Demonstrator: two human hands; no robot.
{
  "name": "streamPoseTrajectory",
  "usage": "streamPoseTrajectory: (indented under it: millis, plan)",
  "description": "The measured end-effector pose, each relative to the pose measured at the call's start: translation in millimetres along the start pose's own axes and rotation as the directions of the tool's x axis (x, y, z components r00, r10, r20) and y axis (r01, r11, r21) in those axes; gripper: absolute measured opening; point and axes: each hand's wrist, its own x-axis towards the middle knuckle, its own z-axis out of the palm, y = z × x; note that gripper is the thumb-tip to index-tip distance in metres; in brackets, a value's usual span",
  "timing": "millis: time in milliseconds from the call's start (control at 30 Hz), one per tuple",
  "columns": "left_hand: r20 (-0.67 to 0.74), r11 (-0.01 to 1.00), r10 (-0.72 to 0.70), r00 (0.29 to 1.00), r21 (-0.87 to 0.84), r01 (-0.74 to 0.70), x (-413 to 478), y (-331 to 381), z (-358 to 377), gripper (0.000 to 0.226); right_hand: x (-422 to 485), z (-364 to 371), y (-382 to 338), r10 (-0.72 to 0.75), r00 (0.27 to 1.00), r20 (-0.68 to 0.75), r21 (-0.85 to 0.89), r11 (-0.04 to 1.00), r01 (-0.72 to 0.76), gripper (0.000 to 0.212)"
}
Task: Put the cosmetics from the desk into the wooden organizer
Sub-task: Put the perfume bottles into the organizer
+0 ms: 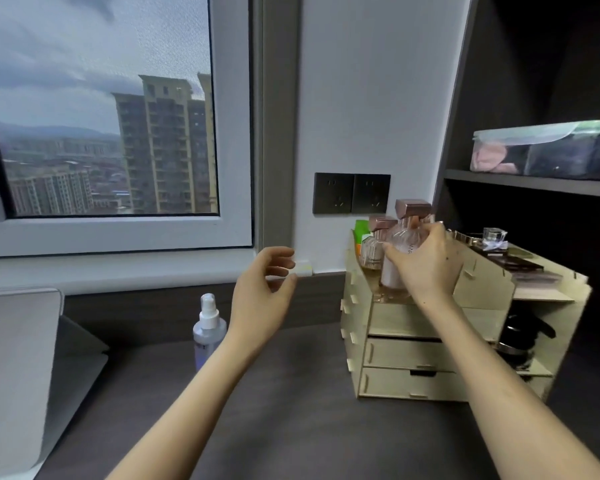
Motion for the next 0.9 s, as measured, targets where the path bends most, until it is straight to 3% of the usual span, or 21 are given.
streamPoseTrajectory:
  millis: [333,700,833,900]
  plan:
    - [-0.037,0.997,-0.004,0.999,0.072,0.006,0,-12,-11,0.027,-8,32,10,-0.022,0.999,0.041,-0.049,0.999,0.024,0.059]
    - [-0.095,0.988,-0.024,0.995,0.147,0.038,-11,-20,-23,0.024,-18,33,11,-0.055,0.996,0.075,-0.171,0.983,0.067,0.074]
    - [-0.327,0.978,-0.005,0.945,0.197,0.074,-24,-28,-41,0.02,-20,25,14,-0.056,0.99,0.133,-0.19,0.979,0.081,0.084]
    - [-0.431,0.973,-0.033,0.902,0.194,0.129,-34,-33,-54,0.016,-25,16,11,-0.083,0.994,0.076,-0.225,0.969,0.098,0.085]
